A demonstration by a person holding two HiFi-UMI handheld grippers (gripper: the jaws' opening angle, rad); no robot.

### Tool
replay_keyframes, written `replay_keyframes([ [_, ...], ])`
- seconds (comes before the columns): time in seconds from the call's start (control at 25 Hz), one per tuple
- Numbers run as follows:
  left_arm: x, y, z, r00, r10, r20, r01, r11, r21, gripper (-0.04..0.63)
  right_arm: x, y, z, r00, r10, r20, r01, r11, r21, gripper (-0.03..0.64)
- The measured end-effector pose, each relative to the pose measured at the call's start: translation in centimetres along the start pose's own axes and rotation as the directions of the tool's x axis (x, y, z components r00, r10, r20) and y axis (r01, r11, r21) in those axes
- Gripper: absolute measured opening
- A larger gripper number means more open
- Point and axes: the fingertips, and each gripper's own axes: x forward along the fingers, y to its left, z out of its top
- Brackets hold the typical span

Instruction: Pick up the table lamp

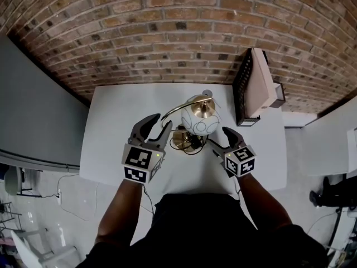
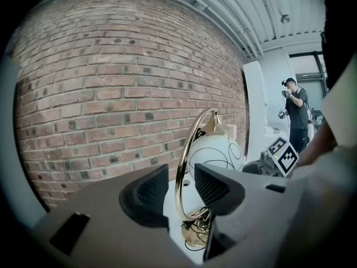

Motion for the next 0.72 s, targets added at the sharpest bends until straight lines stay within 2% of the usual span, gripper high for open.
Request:
replay_keyframes([
  [0.32, 0.3, 0.2, 0.2, 1.0, 0.021, -0.002, -0.021, 1.0, 0.013, 0.076, 3.0, -1.1, -1.9, 0.999, -0.015, -0.052, 0.012, 0.999, -0.048, 0.299],
  [0.72, 0.5, 0.2, 0.3, 1.0, 0.014, 0.008, -0.014, 1.0, 0.0, 0.06, 7.0, -1.7, -5.5, 0.987, -0.024, -0.159, 0.004, 0.992, -0.124, 0.252],
])
